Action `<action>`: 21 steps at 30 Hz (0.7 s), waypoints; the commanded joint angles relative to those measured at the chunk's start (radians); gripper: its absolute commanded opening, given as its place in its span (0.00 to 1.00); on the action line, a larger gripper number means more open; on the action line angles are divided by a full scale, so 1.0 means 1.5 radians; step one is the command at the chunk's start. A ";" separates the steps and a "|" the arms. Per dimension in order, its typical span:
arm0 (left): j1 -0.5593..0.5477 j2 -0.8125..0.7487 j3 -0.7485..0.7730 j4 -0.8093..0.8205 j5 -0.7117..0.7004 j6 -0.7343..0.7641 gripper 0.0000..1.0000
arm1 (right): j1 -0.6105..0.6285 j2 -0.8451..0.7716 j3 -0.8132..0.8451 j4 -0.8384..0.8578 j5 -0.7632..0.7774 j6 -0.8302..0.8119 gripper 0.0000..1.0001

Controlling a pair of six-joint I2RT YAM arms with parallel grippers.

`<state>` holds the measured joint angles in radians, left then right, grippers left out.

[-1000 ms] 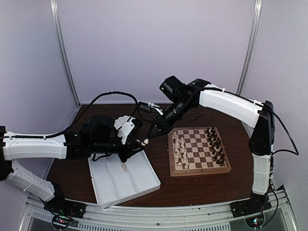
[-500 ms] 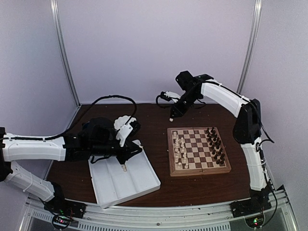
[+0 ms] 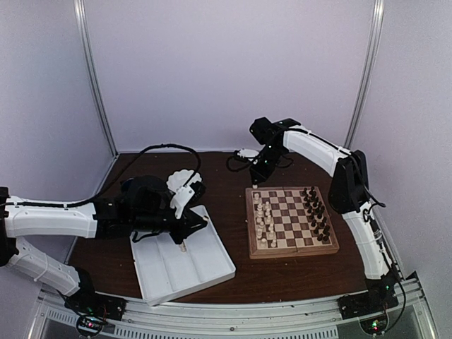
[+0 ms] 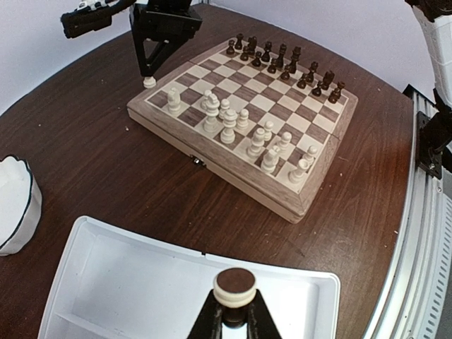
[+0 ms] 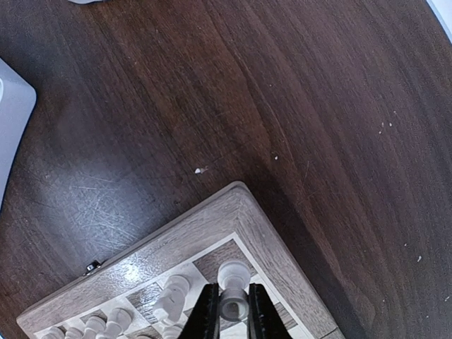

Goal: Set up the chess pieces on the board
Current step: Place the rook at a1.

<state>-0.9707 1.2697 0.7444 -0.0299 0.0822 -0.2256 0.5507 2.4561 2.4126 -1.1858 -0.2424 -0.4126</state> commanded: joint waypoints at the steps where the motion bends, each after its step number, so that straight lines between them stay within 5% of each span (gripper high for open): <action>1: -0.002 -0.015 -0.011 0.016 -0.004 0.005 0.02 | 0.002 0.022 0.020 -0.026 0.023 -0.005 0.13; 14: -0.002 -0.022 -0.024 0.043 -0.009 -0.005 0.02 | 0.002 0.036 0.009 -0.039 -0.004 -0.001 0.14; 21: -0.002 -0.018 -0.024 0.042 -0.009 -0.004 0.01 | 0.002 0.036 0.006 -0.036 -0.012 0.009 0.25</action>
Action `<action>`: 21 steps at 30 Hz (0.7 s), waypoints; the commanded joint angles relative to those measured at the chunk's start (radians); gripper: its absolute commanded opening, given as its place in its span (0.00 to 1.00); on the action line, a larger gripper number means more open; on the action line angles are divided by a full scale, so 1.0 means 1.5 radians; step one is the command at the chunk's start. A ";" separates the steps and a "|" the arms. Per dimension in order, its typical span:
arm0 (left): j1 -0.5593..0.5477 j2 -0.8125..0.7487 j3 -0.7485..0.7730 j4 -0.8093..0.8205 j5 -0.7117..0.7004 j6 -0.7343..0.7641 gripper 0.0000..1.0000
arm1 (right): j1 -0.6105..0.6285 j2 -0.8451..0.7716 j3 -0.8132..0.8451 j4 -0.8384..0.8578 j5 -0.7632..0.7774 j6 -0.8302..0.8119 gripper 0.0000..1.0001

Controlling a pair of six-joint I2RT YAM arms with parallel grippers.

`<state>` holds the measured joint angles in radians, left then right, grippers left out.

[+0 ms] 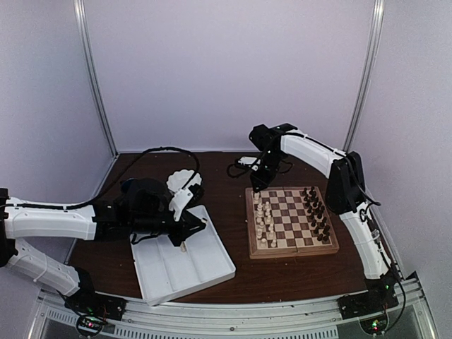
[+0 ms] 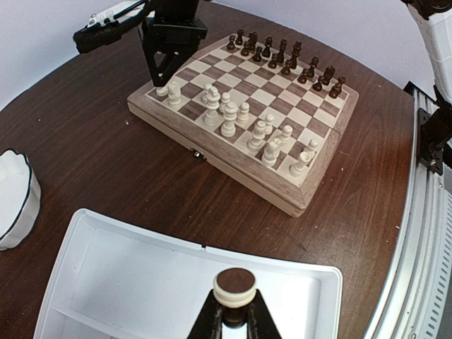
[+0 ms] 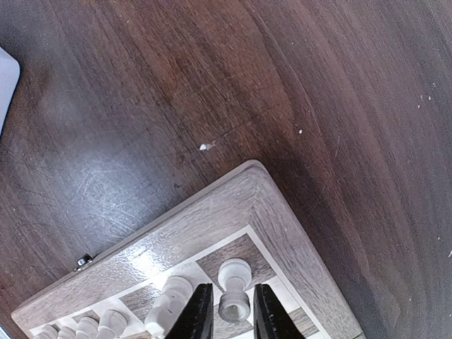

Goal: Set up the chess pieces on the board
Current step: Place the rook at a1.

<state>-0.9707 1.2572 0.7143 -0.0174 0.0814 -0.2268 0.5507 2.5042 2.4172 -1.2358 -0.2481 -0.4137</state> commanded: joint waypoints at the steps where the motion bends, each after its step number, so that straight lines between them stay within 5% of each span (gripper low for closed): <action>1: -0.001 -0.008 -0.004 0.034 -0.009 -0.003 0.01 | 0.002 0.002 0.002 -0.001 -0.008 0.011 0.27; 14: 0.009 0.000 0.011 0.049 -0.036 -0.034 0.02 | -0.001 -0.128 -0.011 0.010 -0.006 0.037 0.35; 21: 0.028 0.037 0.059 0.077 0.000 -0.102 0.02 | -0.003 -0.337 -0.211 0.086 -0.190 0.028 0.39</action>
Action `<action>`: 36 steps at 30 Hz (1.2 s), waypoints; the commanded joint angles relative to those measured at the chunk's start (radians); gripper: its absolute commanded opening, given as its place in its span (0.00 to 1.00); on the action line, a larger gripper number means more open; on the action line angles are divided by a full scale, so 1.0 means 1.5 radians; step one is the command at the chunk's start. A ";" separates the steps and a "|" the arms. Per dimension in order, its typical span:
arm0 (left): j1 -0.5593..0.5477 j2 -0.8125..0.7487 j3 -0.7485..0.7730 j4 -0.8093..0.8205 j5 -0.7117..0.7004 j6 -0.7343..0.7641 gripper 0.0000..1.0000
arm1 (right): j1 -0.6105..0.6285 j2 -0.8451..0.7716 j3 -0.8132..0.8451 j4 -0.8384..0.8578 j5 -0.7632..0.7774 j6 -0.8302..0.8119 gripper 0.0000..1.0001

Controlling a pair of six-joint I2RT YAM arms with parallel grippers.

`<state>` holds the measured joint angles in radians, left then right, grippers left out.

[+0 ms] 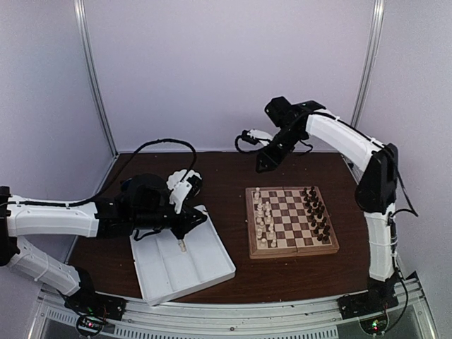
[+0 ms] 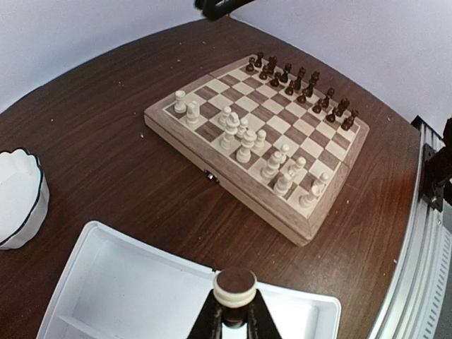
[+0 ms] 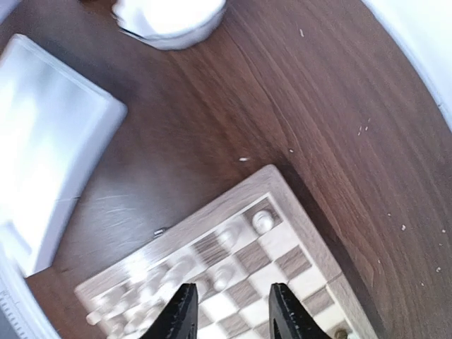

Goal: Set up the chess pieces on the board
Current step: Pass from the left arm to the right

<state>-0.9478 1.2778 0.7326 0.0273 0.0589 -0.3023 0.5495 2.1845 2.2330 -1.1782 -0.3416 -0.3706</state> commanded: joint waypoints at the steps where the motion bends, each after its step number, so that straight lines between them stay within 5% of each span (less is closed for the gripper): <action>1: 0.016 0.027 0.059 0.034 0.010 -0.063 0.02 | -0.001 -0.148 -0.117 0.052 -0.171 -0.006 0.39; 7: 0.056 -0.006 0.054 -0.073 -0.071 -0.150 0.02 | 0.065 -0.239 -0.278 0.092 -0.235 -0.056 0.38; 10: 0.102 -0.035 0.011 -0.060 0.005 -0.218 0.03 | 0.117 -0.247 -0.309 0.109 -0.214 -0.069 0.37; 14: 0.112 -0.066 -0.069 0.102 0.094 -0.302 0.03 | 0.174 -0.232 -0.305 0.140 -0.204 -0.055 0.38; 20: 0.110 -0.027 -0.062 0.181 0.261 -0.299 0.04 | 0.191 -0.171 -0.221 0.130 -0.266 -0.026 0.43; 24: 0.111 0.001 0.028 0.026 0.360 -0.245 0.05 | 0.198 -0.185 -0.209 0.044 -0.266 -0.252 0.45; 28: 0.111 0.032 0.112 -0.177 0.408 -0.176 0.06 | 0.211 -0.234 -0.232 0.050 -0.175 -0.367 0.46; 36: 0.111 0.087 0.165 -0.194 0.531 -0.210 0.06 | 0.292 -0.233 -0.208 0.037 -0.030 -0.441 0.46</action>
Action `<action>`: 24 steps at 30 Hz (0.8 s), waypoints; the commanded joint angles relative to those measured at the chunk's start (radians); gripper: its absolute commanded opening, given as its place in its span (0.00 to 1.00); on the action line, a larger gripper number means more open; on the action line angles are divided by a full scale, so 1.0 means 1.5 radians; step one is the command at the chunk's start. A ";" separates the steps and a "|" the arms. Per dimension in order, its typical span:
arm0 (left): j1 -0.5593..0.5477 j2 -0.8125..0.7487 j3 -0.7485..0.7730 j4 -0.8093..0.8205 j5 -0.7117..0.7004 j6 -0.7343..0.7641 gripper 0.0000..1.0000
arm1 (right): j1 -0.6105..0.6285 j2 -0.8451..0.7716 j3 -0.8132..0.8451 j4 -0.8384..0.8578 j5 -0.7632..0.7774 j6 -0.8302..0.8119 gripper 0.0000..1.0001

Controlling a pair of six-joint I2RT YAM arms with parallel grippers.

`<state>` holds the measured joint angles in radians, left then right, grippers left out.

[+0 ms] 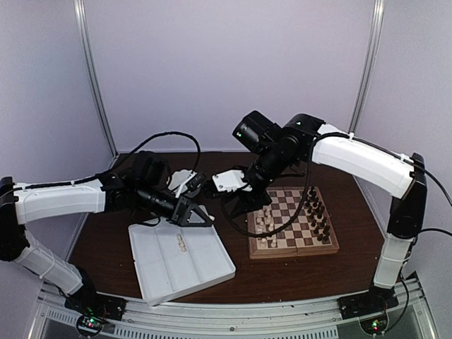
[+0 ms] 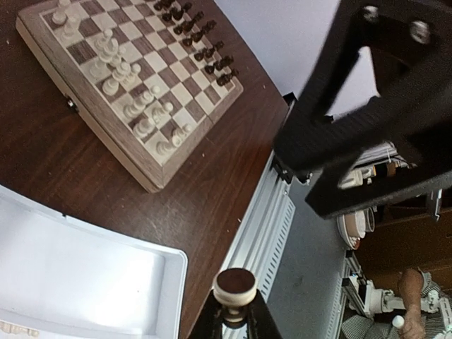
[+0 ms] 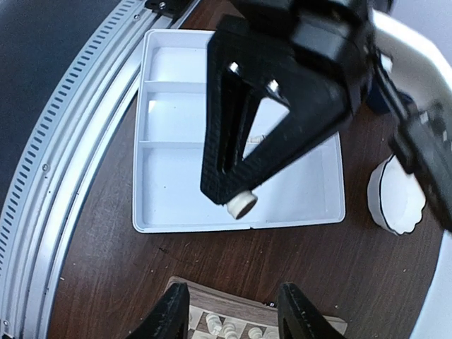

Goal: Set up the chess pieces on the board
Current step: Pass from the left arm to the right

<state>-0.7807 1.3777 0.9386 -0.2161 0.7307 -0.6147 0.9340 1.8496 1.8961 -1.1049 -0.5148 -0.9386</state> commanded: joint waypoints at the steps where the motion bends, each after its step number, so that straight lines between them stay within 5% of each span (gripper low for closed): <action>1: -0.001 0.020 0.030 -0.024 0.089 -0.008 0.06 | 0.042 -0.009 0.017 -0.013 0.089 -0.064 0.46; 24: -0.003 0.075 0.030 0.107 0.203 -0.123 0.06 | 0.125 0.018 -0.002 0.026 0.166 -0.052 0.40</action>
<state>-0.7807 1.4834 0.9558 -0.1234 0.9928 -0.7753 1.1057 1.8648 1.8992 -1.0714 -0.2848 -1.0183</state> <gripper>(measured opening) 0.085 0.425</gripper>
